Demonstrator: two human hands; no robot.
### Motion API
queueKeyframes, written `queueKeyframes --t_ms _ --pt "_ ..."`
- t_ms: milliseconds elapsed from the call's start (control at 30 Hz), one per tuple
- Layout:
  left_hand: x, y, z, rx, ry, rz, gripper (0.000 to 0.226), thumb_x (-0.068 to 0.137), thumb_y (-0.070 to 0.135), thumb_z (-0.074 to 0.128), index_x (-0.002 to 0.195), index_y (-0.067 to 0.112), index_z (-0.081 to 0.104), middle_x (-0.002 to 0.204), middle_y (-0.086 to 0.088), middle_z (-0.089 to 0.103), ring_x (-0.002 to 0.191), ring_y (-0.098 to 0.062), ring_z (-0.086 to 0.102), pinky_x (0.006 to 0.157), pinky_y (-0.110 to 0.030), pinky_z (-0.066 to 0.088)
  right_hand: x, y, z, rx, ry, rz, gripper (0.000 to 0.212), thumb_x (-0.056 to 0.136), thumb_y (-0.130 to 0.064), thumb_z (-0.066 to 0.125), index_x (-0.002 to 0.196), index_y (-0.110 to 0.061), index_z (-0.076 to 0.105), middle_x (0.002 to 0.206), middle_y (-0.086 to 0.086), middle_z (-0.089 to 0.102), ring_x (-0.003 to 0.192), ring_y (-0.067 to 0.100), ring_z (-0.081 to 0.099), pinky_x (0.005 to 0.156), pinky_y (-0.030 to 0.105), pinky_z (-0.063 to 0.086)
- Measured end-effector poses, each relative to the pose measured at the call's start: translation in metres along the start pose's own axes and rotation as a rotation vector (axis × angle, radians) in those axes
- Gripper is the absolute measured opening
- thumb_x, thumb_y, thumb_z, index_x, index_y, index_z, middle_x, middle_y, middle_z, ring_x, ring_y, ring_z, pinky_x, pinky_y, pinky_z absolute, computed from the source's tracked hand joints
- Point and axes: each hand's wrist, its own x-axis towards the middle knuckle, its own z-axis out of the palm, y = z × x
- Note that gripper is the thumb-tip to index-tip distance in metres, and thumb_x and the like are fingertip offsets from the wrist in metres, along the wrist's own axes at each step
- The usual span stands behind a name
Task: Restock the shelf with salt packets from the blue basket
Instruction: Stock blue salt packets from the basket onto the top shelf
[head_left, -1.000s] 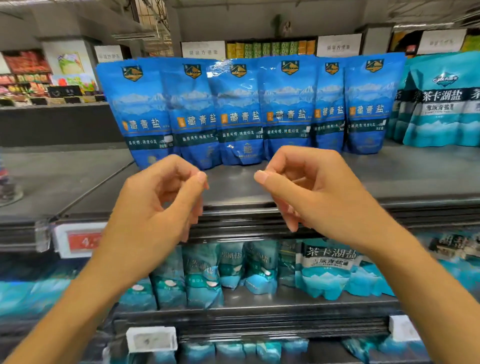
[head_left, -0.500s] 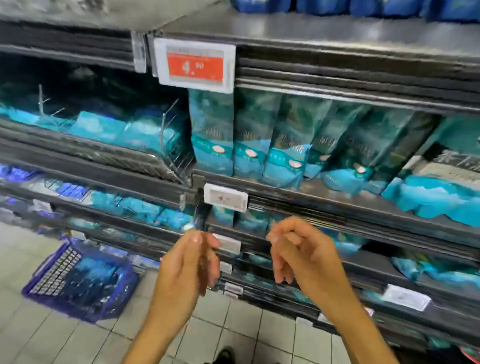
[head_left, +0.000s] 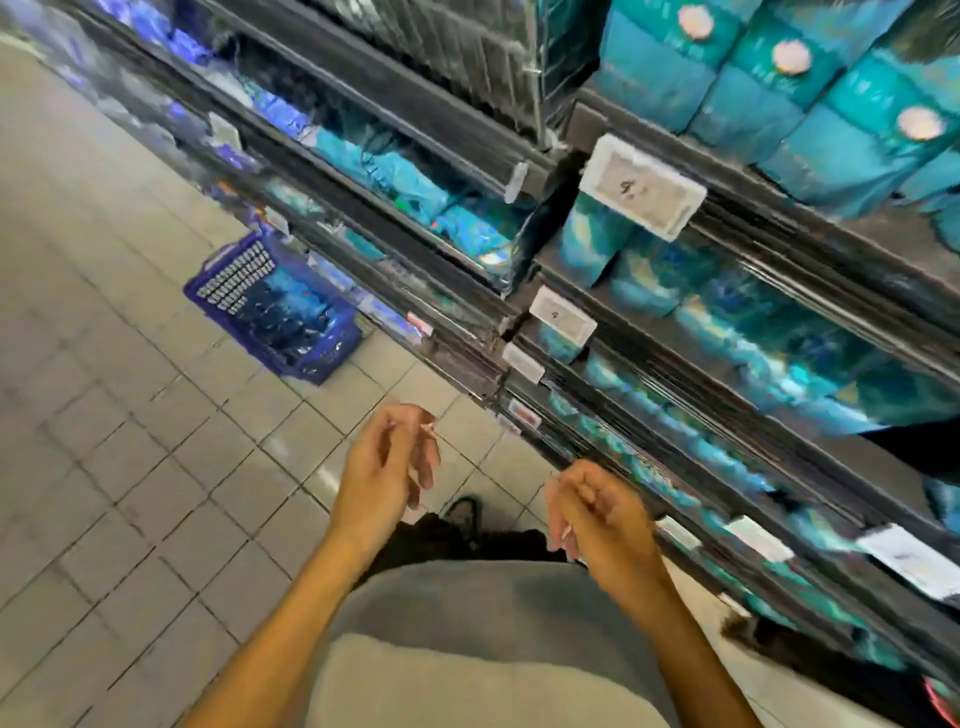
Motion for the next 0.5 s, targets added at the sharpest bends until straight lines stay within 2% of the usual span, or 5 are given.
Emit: queueKeyframes --t_ms 100,200,267,367,500 --pt "-0.016 -0.016 -0.009 -0.006 0.109 -0.035 0.025 0.108 0.030 0.041 0.098 0.019 0.061 0.065 0.003 0.063 0.051 -0.012 0.054 0.038 -0.022 0.039 0.001 0.017 0.004 -0.115 -0.093 0.027 0.028 0.100 -0.017 0.061 0.074 -0.010 0.054 0.058 0.017 0.056 0.047 0.010 0.050 0.052 0.019 0.043" --pt "-0.039 -0.035 -0.021 0.015 0.202 -0.082 0.023 0.109 0.021 0.042 0.098 0.014 0.061 0.063 0.002 0.064 0.049 -0.012 0.054 0.037 -0.024 0.039 0.006 0.032 0.012 -0.185 -0.185 0.080 0.028 0.099 -0.019 0.062 0.078 -0.004 0.053 0.058 0.019 0.057 0.047 0.010 0.050 0.054 0.022 0.043" --pt "-0.055 -0.046 -0.031 0.015 0.257 -0.126 0.021 0.108 0.020 0.044 0.097 0.016 0.062 0.063 0.002 0.064 0.050 -0.013 0.055 0.039 -0.026 0.039 0.012 0.037 0.021 -0.244 -0.230 0.102 0.030 0.099 -0.021 0.063 0.073 -0.011 0.052 0.058 0.018 0.057 0.049 0.014 0.051 0.055 0.027 0.043" --pt "-0.079 -0.064 -0.050 0.010 0.357 -0.214 0.022 0.108 0.021 0.044 0.097 0.020 0.063 0.065 0.003 0.065 0.053 -0.011 0.056 0.047 -0.018 0.044 0.027 0.035 0.045 -0.308 -0.299 0.110 0.031 0.094 -0.029 0.064 0.067 -0.021 0.052 0.059 0.015 0.059 0.047 0.010 0.054 0.050 0.020 0.042" --pt "-0.103 -0.086 -0.083 -0.023 0.525 -0.285 0.020 0.106 0.022 0.047 0.100 0.021 0.066 0.074 -0.002 0.067 0.060 -0.009 0.058 0.054 -0.019 0.049 0.063 0.017 0.094 -0.337 -0.363 0.158 0.031 0.095 -0.019 0.064 0.065 -0.025 0.059 0.050 0.001 0.057 0.044 0.009 0.053 0.039 0.019 0.038"
